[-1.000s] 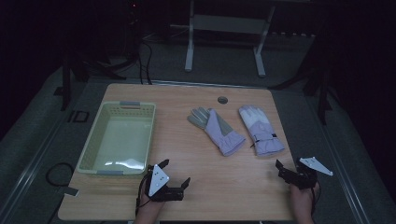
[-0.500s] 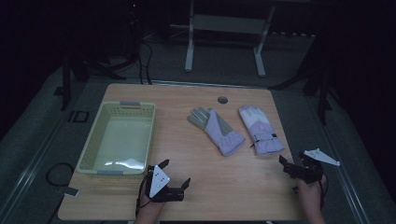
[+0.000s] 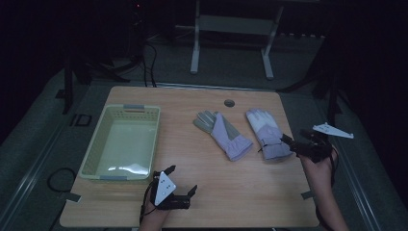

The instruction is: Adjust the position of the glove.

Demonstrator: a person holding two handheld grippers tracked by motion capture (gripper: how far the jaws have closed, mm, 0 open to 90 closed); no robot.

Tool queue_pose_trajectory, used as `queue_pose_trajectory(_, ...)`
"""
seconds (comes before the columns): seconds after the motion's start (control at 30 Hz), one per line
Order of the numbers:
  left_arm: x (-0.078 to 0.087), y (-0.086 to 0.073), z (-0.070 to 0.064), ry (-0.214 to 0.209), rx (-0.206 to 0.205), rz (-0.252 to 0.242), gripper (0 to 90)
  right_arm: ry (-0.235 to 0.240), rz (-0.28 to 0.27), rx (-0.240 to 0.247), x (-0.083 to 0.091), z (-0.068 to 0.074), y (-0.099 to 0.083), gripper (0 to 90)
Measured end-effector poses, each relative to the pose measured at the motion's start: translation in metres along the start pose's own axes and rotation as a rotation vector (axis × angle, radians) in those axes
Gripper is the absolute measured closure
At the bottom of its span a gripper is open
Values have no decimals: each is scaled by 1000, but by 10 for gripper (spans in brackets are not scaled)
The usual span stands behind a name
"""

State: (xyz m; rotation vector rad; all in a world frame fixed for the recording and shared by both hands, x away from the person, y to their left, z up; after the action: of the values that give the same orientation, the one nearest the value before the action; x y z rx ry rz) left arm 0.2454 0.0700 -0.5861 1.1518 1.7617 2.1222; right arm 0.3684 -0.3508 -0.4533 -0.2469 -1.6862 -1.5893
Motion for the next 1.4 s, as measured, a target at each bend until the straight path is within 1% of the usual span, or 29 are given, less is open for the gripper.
queue_pose_trajectory(0.03, 0, 0, 0, 0, 1, -2, 18, 18, -1, 17, -3, 4, 6, 136)
queue_pose_trajectory(0.1, 0, 0, 1, -2, 3, -2, 18, 13, 7, 47, -11, 11, 16, 139)
queue_pose_trajectory(0.13, 0, 0, 1, -4, 5, -2, 18, 23, 15, 68, -16, 15, 21, 140)
queue_pose_trajectory(0.17, 0, 0, 1, -6, 6, -3, 18, 22, 19, 80, -21, 18, 26, 153)
queue_pose_trajectory(0.2, 1, 0, 1, -5, 7, -4, 18, 36, 23, 100, -25, 22, 31, 177)
queue_pose_trajectory(0.27, 1, 0, 1, -5, 5, -4, 18, 43, 38, 132, -35, 29, 40, 184)
queue_pose_trajectory(0.3, 1, 0, 1, -5, 5, -3, 18, 58, 41, 151, -40, 33, 44, 194)
queue_pose_trajectory(0.43, 0, 0, 1, -6, 6, -1, 18, 97, 59, 194, -61, 49, 57, 216)
queue_pose_trajectory(0.47, 0, 0, 1, -7, 6, 0, 18, 97, 59, 194, -61, 49, 57, 216)
queue_pose_trajectory(0.5, 0, 0, 1, -7, 7, 0, 18, 105, 70, 200, -67, 54, 59, 218)
queue_pose_trajectory(0.53, 0, 0, 1, -8, 8, -1, 18, 115, 80, 219, -76, 60, 62, 224)
queue_pose_trajectory(0.57, 0, 0, 1, -9, 8, -1, 18, 115, 80, 219, -76, 60, 62, 224)
queue_pose_trajectory(0.6, 0, 0, 1, -10, 9, -1, 18, 123, 89, 227, -81, 63, 63, 228)
queue_pose_trajectory(0.63, 0, 0, 2, -11, 10, -1, 18, 144, 109, 243, -90, 68, 64, 232)
queue_pose_trajectory(0.67, 0, 0, 2, -13, 11, -1, 18, 144, 109, 243, -90, 68, 64, 232)
queue_pose_trajectory(0.77, 0, 0, 2, -16, 14, 2, 18, 182, 160, 277, -109, 78, 64, 238)
queue_pose_trajectory(0.83, 0, 0, 2, -15, 14, 0, 18, 177, 172, 281, -113, 79, 63, 238)
queue_pose_trajectory(0.9, 0, 0, 2, -15, 14, 0, 19, 185, 203, 301, -122, 84, 61, 238)
queue_pose_trajectory(0.93, 0, 0, 2, -15, 14, 0, 18, 172, 217, 306, -127, 85, 60, 241)
queue_pose_trajectory(0.97, 0, 0, 2, -15, 14, 1, 19, 175, 227, 310, -131, 87, 59, 255)
queue_pose_trajectory(1.0, 0, 0, 2, -16, 14, 1, 18, 172, 240, 307, -138, 89, 59, 257)
queue_pose_trajectory(1.03, 0, 0, 2, -16, 14, 0, 18, 172, 240, 307, -138, 89, 59, 257)
queue_pose_trajectory(1.1, 0, 0, 2, -18, 18, -1, 18, 193, 260, 307, -149, 93, 60, 257)
queue_pose_trajectory(1.13, 0, 0, 3, -19, 20, -2, 18, 193, 260, 307, -149, 93, 60, 257)
queue_pose_trajectory(1.17, 0, 0, 3, -21, 23, -2, 18, 213, 276, 311, -156, 96, 60, 257)
queue_pose_trajectory(1.23, 0, 0, 3, -21, 22, -1, 19, 211, 279, 311, -158, 97, 60, 264)
queue_pose_trajectory(1.3, 0, 0, 2, -22, 18, -1, 19, 222, 295, 318, -166, 100, 60, 277)
queue_pose_trajectory(1.33, 0, 0, 2, -22, 16, 1, 18, 216, 314, 324, -172, 101, 59, 291)
queue_pose_trajectory(1.4, 0, 0, 2, -22, 16, 1, 18, 221, 323, 325, -176, 102, 59, 292)
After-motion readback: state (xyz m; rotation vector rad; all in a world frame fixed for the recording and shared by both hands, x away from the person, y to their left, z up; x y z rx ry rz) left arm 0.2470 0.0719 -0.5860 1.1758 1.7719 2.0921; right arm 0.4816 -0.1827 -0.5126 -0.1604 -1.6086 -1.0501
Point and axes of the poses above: each handheld gripper's, and its own axes: x roughly backward along the jaws, y roughly out of its top, z roughly to its left, the point moved 3 cm from there along -x, roughly forward along the jaws, and after that the axes turned 12 degrees about z, right-handed, at the moved point
